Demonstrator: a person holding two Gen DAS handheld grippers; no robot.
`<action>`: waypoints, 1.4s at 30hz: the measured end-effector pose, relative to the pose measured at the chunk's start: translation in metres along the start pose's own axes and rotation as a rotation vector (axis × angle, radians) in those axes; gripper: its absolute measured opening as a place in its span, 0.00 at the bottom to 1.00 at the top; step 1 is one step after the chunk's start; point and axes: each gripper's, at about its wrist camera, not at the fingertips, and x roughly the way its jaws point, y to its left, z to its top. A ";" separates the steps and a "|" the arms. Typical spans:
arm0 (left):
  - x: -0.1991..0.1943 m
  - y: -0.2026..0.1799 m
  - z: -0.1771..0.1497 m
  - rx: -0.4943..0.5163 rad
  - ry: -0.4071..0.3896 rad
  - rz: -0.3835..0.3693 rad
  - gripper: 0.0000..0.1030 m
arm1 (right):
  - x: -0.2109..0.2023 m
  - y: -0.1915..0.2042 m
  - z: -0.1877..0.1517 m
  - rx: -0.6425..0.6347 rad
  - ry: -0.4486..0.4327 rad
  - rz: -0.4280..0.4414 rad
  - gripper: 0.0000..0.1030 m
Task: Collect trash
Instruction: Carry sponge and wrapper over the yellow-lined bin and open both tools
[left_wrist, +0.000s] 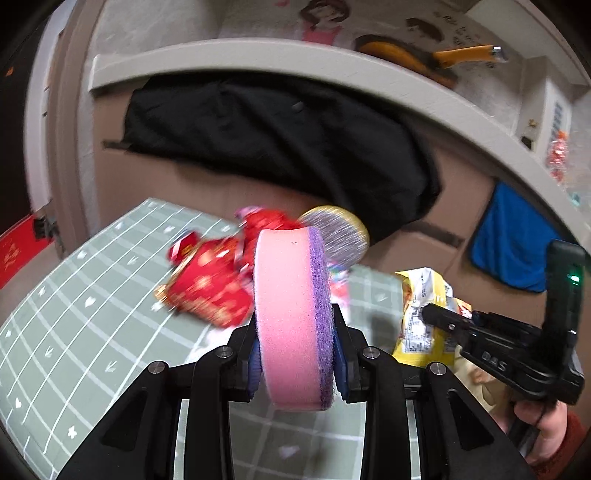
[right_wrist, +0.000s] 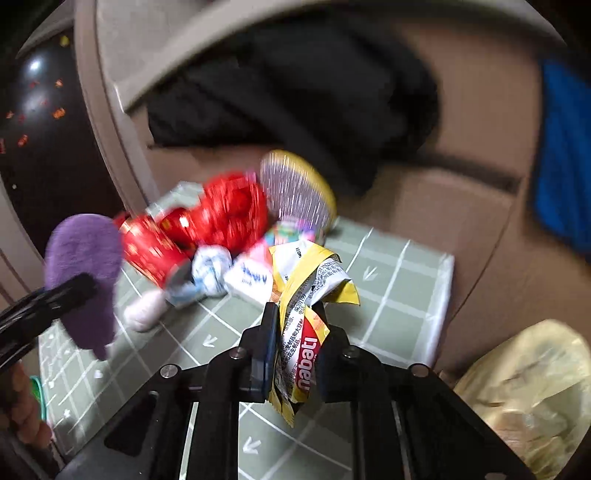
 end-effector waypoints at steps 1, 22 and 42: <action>-0.001 -0.007 0.003 0.007 -0.007 -0.015 0.31 | -0.014 -0.004 0.000 0.004 -0.027 0.004 0.14; 0.025 -0.269 -0.021 0.303 0.038 -0.334 0.31 | -0.222 -0.173 -0.052 0.139 -0.297 -0.355 0.14; 0.106 -0.297 -0.070 0.317 0.244 -0.372 0.31 | -0.173 -0.227 -0.098 0.239 -0.167 -0.325 0.17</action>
